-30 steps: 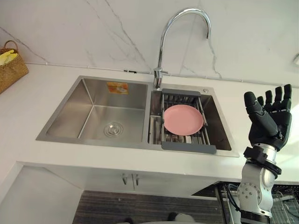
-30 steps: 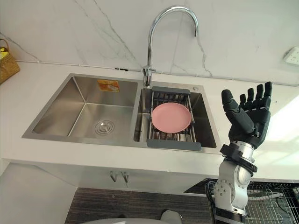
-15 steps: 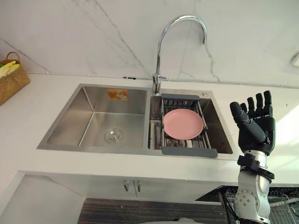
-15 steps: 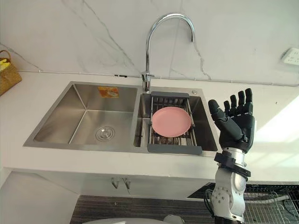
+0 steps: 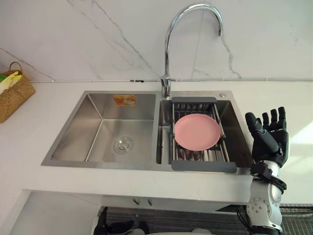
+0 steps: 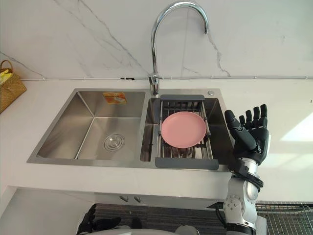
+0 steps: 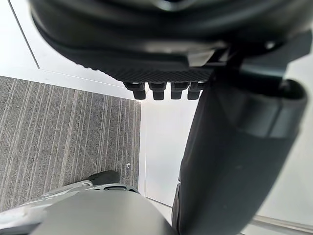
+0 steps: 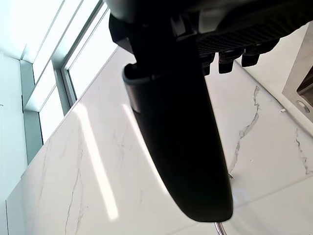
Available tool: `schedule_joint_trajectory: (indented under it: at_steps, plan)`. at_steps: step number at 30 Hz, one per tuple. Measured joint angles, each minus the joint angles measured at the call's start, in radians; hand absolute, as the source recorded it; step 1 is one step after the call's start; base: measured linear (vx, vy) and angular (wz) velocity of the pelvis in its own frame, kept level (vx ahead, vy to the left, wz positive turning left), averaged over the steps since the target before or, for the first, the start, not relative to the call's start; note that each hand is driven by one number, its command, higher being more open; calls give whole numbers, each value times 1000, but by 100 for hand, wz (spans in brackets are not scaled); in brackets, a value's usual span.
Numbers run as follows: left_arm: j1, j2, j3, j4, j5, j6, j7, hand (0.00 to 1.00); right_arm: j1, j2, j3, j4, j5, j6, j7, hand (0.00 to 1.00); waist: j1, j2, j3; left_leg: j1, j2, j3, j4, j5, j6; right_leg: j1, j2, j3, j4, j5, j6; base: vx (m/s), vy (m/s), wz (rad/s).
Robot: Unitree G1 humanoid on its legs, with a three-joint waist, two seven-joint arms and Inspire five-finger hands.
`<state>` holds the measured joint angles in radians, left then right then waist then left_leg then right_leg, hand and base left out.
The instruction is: Walk over to the sink, pick up the cup, carry it to the dishwasher, place the cup inside the dishwasher, then close the dishwasher door
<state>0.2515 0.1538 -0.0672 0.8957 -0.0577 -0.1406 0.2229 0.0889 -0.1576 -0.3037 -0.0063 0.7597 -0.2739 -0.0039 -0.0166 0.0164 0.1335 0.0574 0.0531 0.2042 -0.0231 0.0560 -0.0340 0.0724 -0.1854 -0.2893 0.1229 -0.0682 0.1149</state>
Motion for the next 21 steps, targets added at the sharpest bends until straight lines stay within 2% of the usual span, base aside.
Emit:
schedule_joint_trajectory:
  at_steps: [3, 5, 10, 13, 16, 21]
  plan:
    - [-4, 2, 3, 6, -8, 10, -15, 100, -5, -1, 7, 0, 3, 0, 6, 100, 1, -1, 1, 0, -1, -2, -1, 0, 0, 3, -3, -8, 4, 0, 1, 0, 0, 0]
    - [-12, 3, 20, 13, -53, 41, -50, 100, -14, -3, 25, -1, 5, 10, 28, 100, 1, -5, 3, 8, -2, -2, -12, 4, 1, 7, -4, -9, 4, 1, 2, 0, 0, 0]
    - [-51, 7, 95, 90, -212, 173, -193, 100, -81, -55, 119, -13, 0, 76, 135, 100, 4, -21, 11, 42, -4, -2, -68, 31, 1, 22, 0, -13, -4, 3, 5, -6, 1, 1]
    - [-79, 20, 111, 107, -221, 231, -276, 100, -136, -88, 166, -15, -66, 124, 165, 100, 14, -37, 6, 49, -1, 4, -69, 31, 0, 36, 5, -8, -27, 15, 5, -2, 5, -2]
    - [-100, 24, 104, 116, -155, 223, -314, 100, -155, -96, 167, -14, -165, 146, 136, 100, 25, -38, 3, 51, 0, 30, -69, 31, 0, 38, 10, 15, -53, 33, 4, -6, 27, -22]
    - [-111, 46, 63, 120, -136, 242, -318, 100, -163, -210, 133, -13, -257, 192, 119, 100, -3, -35, 1, 51, -2, 51, -70, 30, 0, 38, 12, 30, -80, 56, 6, -9, 26, -14]
